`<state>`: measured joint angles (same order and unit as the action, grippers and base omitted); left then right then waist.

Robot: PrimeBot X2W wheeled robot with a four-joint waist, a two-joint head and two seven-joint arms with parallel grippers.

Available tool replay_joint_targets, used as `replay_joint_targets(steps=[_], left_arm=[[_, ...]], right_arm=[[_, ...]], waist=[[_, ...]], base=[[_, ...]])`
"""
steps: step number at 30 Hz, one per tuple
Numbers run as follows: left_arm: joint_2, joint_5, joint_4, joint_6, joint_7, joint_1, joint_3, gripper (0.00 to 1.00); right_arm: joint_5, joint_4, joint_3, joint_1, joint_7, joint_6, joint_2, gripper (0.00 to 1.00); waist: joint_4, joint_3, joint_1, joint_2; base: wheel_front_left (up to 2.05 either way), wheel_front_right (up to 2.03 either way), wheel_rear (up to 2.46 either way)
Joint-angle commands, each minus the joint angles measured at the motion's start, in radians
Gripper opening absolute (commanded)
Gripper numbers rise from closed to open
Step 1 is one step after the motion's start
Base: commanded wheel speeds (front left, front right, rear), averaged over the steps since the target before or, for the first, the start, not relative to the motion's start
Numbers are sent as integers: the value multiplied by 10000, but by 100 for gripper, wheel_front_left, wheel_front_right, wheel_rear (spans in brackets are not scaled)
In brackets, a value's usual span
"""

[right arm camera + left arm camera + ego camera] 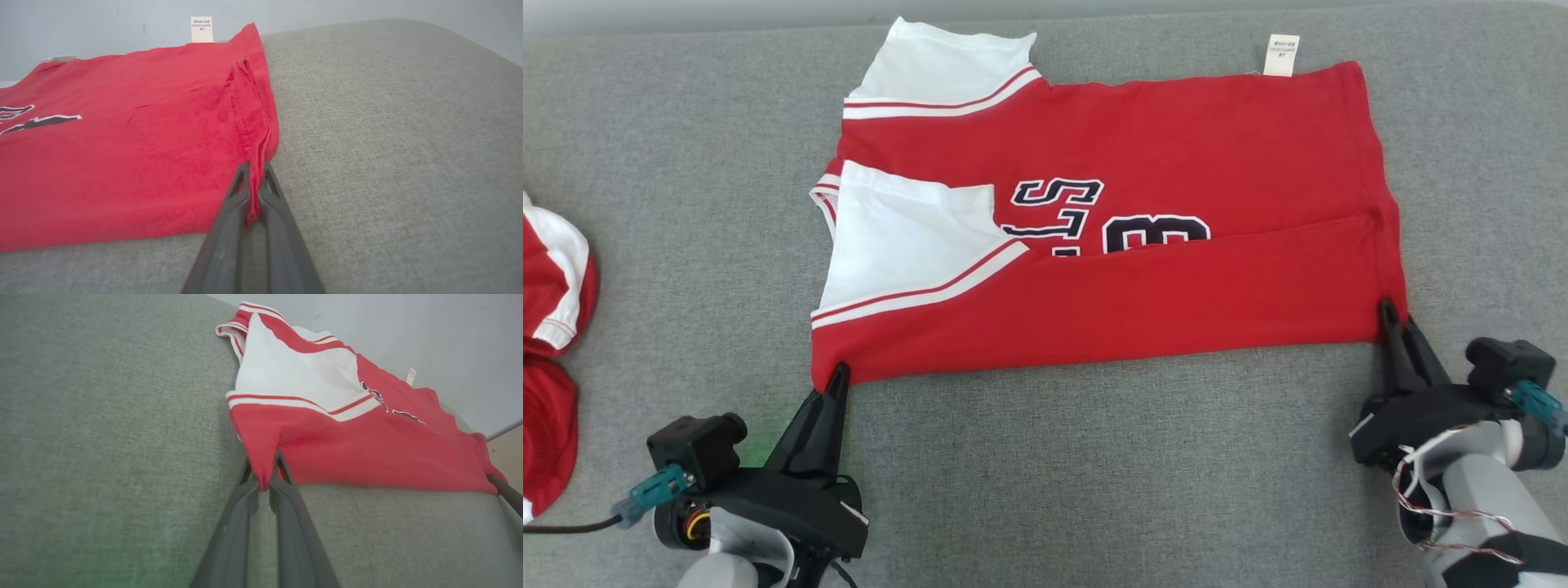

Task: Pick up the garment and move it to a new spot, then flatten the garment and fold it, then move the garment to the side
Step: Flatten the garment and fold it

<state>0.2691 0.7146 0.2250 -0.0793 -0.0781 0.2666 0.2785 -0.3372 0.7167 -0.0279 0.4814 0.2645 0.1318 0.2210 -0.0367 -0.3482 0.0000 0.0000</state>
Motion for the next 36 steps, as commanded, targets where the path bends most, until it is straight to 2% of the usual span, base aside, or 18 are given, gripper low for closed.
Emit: replay_joint_targets(steps=[1,10,17,20,28,36], left_arm=[[79,-62,-64,-38,-92,4,14,0],[196,62,-915,-132,-270,-1006,190,0],[354,254,-1877,117,-79,-2093,239,0],[479,204,-2299,256,1,-2657,323,0],[810,162,-3077,617,541,-3630,517,0],[916,408,-3594,1036,1261,-4284,717,0]], right_arm=[[-123,-72,12,-198,8,-25,110,0],[-784,-1317,-64,-1390,10,-25,658,0],[-1340,-2620,-378,-2624,10,-24,998,0],[-1467,-3355,-336,-3605,10,-24,1213,0],[-1330,-4502,-232,-4947,-54,-24,1574,0],[-1072,-4744,188,-5460,-450,-24,1223,0]], waist=[[16,6,0,0],[112,135,0,0],[163,229,0,0],[236,447,0,0],[152,622,0,0],[100,698,0,0]], base=[[0,0,0],[0,0,0],[0,0,0],[0,0,0],[0,0,0],[0,0,0]])
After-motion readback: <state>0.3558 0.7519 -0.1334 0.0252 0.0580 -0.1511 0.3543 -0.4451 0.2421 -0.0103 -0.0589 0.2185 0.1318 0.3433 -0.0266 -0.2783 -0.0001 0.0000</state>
